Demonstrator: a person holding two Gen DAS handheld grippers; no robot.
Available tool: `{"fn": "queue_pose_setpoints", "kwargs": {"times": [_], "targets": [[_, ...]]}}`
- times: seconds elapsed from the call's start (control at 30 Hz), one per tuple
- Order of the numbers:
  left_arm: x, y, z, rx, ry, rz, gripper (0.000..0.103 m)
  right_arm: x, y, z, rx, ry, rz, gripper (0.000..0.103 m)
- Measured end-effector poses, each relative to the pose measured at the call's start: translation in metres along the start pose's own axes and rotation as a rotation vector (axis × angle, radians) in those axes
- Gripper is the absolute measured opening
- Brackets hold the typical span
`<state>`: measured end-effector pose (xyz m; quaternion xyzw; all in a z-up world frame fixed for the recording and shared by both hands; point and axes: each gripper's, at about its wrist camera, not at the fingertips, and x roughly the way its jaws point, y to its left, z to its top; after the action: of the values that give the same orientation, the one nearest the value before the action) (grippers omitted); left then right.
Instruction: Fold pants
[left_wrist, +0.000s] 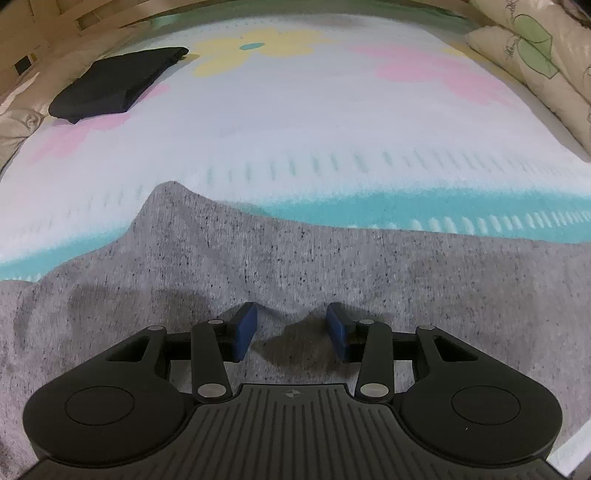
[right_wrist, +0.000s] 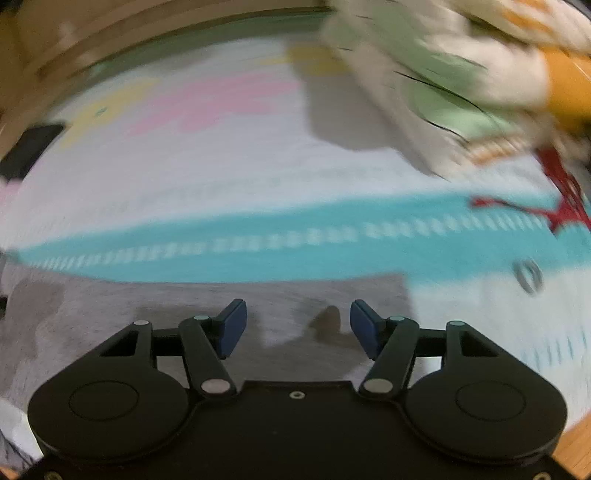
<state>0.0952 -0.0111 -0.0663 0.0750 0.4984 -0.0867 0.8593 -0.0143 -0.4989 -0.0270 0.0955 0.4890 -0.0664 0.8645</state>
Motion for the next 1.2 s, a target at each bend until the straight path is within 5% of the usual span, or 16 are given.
{"fn": "queue_pose_setpoints", "kwargs": {"times": [0.37, 0.7, 0.77, 0.87, 0.93, 1.13, 1.2], "targets": [[0.006, -0.004, 0.008, -0.004, -0.002, 0.013, 0.041, 0.007, -0.037, -0.024, 0.076, 0.047, 0.015, 0.068], [0.004, -0.002, 0.007, -0.013, -0.004, 0.003, 0.041, 0.018, -0.043, -0.031, 0.127, 0.075, 0.139, 0.075], [0.004, -0.001, 0.007, -0.015, -0.004, 0.0, 0.041, 0.017, -0.043, -0.031, 0.144, 0.069, 0.132, 0.065], [0.003, -0.001, 0.006, -0.016, -0.006, -0.001, 0.041, 0.014, -0.043, -0.031, 0.145, 0.055, 0.059, 0.014], [0.002, -0.001, 0.006, -0.019, -0.009, 0.0, 0.041, 0.01, -0.044, -0.031, 0.162, 0.034, 0.076, 0.013], [-0.009, -0.006, 0.003, 0.01, -0.059, -0.003, 0.041, -0.011, -0.025, -0.015, 0.063, -0.14, -0.056, 0.01], [-0.009, -0.008, 0.002, 0.027, -0.062, -0.006, 0.041, 0.0, -0.029, -0.011, 0.108, -0.085, -0.068, 0.01]]}}
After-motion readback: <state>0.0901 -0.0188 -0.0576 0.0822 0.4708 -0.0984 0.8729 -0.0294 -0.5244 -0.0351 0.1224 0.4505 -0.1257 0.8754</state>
